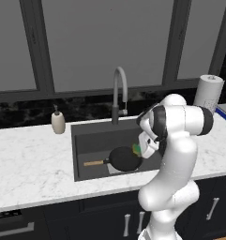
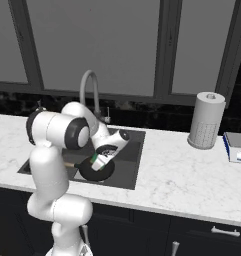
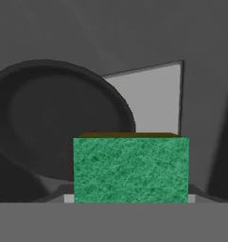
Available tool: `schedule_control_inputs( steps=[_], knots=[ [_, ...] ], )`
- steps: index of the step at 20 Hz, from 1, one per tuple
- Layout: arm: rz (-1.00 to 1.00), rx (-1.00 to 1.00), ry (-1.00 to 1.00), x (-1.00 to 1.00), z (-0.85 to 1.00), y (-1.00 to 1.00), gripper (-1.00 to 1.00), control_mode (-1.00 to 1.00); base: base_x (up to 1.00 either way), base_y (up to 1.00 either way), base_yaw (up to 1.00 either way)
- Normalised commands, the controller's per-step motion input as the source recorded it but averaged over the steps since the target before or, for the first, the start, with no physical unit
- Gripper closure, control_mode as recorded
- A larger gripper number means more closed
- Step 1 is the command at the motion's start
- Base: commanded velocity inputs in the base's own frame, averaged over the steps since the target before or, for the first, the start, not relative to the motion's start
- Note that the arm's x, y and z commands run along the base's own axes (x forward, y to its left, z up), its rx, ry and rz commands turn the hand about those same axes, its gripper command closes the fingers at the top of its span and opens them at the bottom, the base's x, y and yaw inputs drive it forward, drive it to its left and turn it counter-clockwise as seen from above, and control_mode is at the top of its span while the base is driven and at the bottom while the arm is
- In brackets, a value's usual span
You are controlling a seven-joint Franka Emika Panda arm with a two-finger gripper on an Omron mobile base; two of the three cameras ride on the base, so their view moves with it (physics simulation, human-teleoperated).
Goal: Pick the pan and sponge and place them into the sink. Then turn on the water.
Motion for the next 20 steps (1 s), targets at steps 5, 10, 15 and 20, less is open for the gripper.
schedule_control_inputs(
  steps=[5, 10, 15, 20],
  knots=[
    [0.00, -0.01, 0.00, 0.50, -0.62, 0.09, 1.00, -1.00, 0.00, 0.00, 0.00],
    [0.00, -0.01, 0.00, 0.52, -0.48, 0.15, 1.00, -1.00, 0.00, 0.00, 0.00],
    [0.00, 0.00, 0.00, 0.46, -0.42, 0.05, 1.00, -1.00, 0.00, 0.00, 0.00],
    [0.00, 0.00, 0.00, 0.35, -0.44, 0.07, 1.00, -1.00, 0.00, 0.00, 0.00]
  ],
)
